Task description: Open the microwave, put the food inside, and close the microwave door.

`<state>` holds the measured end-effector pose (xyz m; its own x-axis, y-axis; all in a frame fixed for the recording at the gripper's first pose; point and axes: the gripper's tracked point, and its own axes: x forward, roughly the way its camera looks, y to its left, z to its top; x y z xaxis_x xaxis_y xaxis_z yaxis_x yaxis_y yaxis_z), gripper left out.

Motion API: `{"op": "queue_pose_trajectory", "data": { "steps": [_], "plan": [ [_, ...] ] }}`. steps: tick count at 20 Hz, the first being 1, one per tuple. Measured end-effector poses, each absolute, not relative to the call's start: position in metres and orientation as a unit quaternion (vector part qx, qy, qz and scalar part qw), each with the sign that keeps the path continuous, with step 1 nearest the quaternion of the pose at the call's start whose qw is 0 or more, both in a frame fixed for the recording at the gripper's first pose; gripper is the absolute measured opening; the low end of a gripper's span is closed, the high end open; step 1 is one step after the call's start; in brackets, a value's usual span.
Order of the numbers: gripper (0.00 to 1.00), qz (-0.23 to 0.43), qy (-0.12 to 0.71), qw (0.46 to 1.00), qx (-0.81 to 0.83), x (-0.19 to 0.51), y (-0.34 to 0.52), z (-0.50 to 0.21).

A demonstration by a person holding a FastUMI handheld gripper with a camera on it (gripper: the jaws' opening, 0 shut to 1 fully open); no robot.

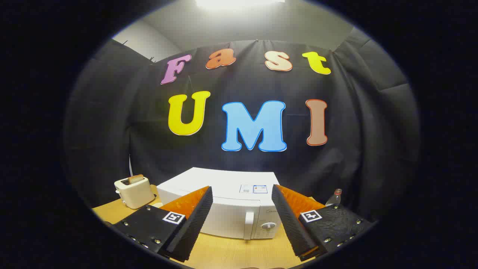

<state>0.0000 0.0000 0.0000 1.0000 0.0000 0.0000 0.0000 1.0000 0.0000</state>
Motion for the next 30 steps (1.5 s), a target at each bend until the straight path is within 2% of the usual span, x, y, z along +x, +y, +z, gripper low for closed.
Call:
{"op": "queue_pose_trajectory", "data": {
  "steps": [8,25,30],
  "plan": [
    [0.97,0.004,-0.040,0.998,0.048,-0.012,-0.002,0.024],
    [0.97,0.025,-0.020,0.999,0.034,0.028,0.021,-0.004],
    [0.97,-0.016,-0.039,0.998,0.035,0.059,0.008,-0.021]
  ]
}}
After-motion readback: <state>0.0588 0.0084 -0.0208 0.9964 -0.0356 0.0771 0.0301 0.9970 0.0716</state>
